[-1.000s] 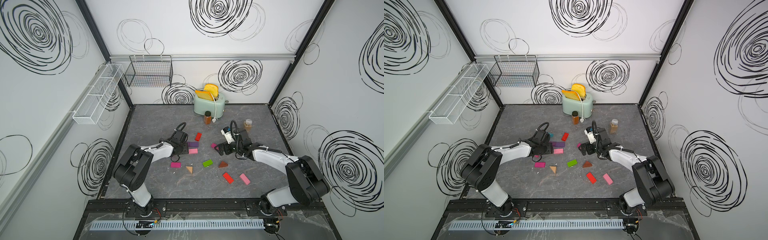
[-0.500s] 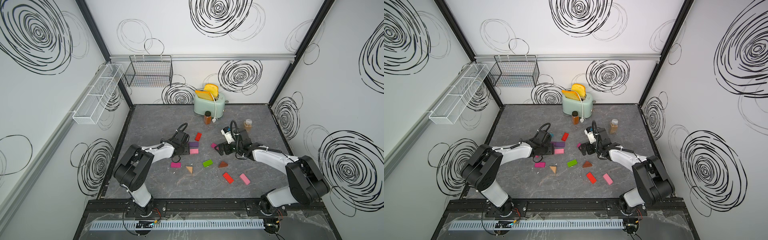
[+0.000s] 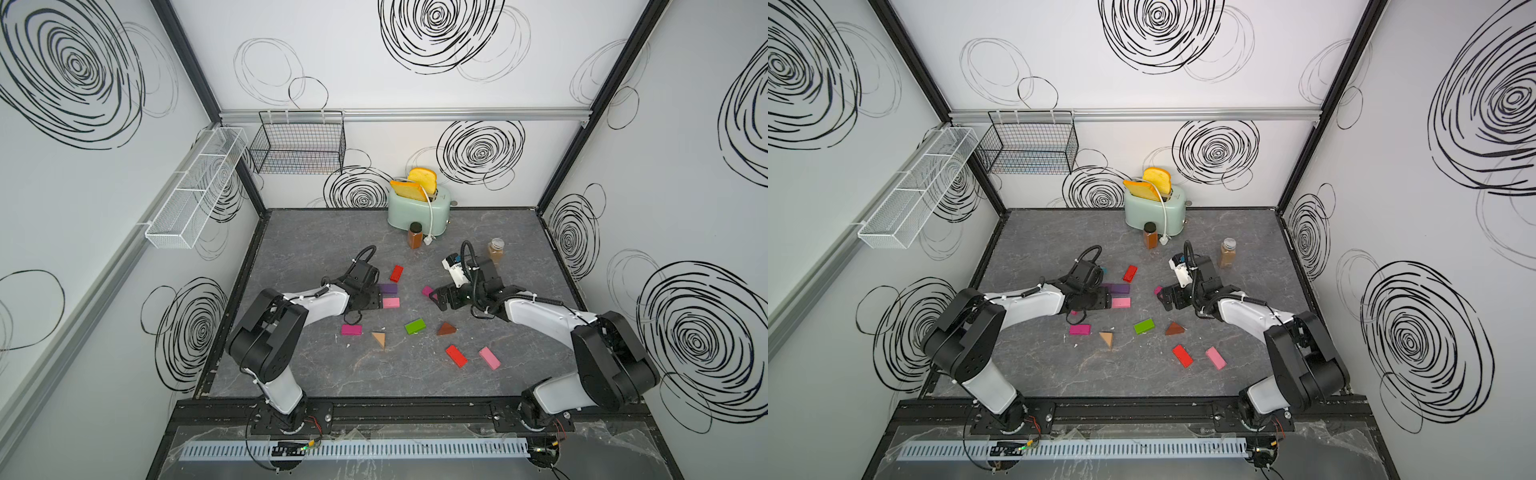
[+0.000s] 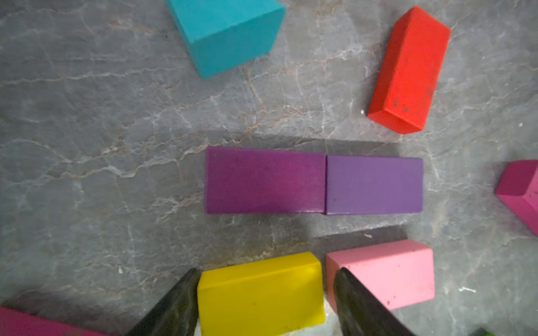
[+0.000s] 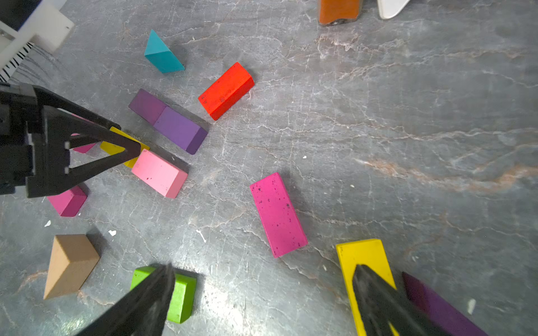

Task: Assemble a piece of candy with building blocks
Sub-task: Assemble the building block at the center of the board.

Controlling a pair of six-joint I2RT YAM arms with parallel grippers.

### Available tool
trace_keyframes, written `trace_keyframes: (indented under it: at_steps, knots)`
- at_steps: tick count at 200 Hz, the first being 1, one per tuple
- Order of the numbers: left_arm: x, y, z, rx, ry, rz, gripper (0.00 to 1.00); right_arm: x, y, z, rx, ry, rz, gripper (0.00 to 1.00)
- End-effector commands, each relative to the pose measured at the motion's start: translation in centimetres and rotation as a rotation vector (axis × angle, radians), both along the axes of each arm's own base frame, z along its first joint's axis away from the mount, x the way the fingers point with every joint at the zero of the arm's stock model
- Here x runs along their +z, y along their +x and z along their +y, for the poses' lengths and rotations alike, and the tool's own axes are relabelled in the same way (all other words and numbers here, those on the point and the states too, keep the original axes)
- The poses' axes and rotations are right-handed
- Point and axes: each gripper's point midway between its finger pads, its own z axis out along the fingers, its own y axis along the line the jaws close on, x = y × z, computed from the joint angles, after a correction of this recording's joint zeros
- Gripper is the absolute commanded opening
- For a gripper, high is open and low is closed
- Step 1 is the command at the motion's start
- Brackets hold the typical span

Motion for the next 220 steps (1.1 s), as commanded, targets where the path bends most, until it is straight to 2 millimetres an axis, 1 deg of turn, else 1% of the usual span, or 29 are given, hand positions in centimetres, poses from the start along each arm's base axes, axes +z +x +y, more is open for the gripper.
trace_keyframes:
  at_steps: [1, 18, 33, 46, 66, 94, 116, 136, 149, 163, 183, 201, 220]
  knots:
    - [0.3, -0.7, -0.1, -0.002, -0.026, 0.028, 0.77, 0.1, 0.3, 0.1, 0.004, -0.009, -0.019, 0.99]
    - [0.9, -0.9, 0.0, 0.003, -0.038, 0.022, 0.77, -0.1, 0.2, 0.1, 0.004, -0.013, -0.016, 0.99]
    - [1.6, -1.2, 0.5, 0.014, -0.034, 0.016, 0.79, -0.1, 0.0, 0.2, 0.009, -0.014, -0.011, 0.99]
    - [2.4, -1.7, 1.4, 0.022, -0.011, 0.009, 0.8, -0.2, -0.5, 0.4, 0.013, -0.015, -0.007, 0.99]
    - [3.3, -3.1, 3.2, 0.03, 0.034, 0.008, 0.83, -0.4, -1.5, 1.2, 0.026, 0.0, -0.001, 0.99]
    - [2.5, -5.4, 5.6, 0.076, 0.059, 0.048, 0.85, -0.8, -2.7, 3.3, 0.076, 0.026, 0.017, 0.99]
    - [2.2, -6.8, 6.7, 0.123, 0.039, 0.058, 0.86, -0.5, -3.3, 5.3, 0.123, 0.044, 0.02, 0.99]
    - [1.9, -7.5, 7.1, 0.137, 0.043, 0.069, 0.89, -0.4, -3.9, 6.8, 0.161, 0.057, 0.024, 0.99]
    - [1.5, -8.0, 7.3, 0.138, 0.047, 0.082, 0.94, -0.5, -4.3, 7.4, 0.178, 0.056, 0.028, 0.99]
    - [1.0, -8.5, 7.3, 0.136, 0.041, 0.092, 0.95, -0.8, -4.7, 7.9, 0.193, 0.056, 0.035, 0.99]
    - [0.7, -9.0, 6.6, 0.106, 0.036, 0.101, 0.96, -1.3, -4.9, 8.0, 0.199, 0.05, 0.046, 0.99]
    - [0.6, -9.2, 5.9, 0.078, 0.039, 0.102, 0.96, -1.4, -4.9, 7.9, 0.195, 0.046, 0.047, 0.99]
    - [0.2, -9.4, 5.6, 0.065, 0.055, 0.109, 0.95, -1.2, -4.7, 7.9, 0.191, 0.042, 0.04, 0.99]
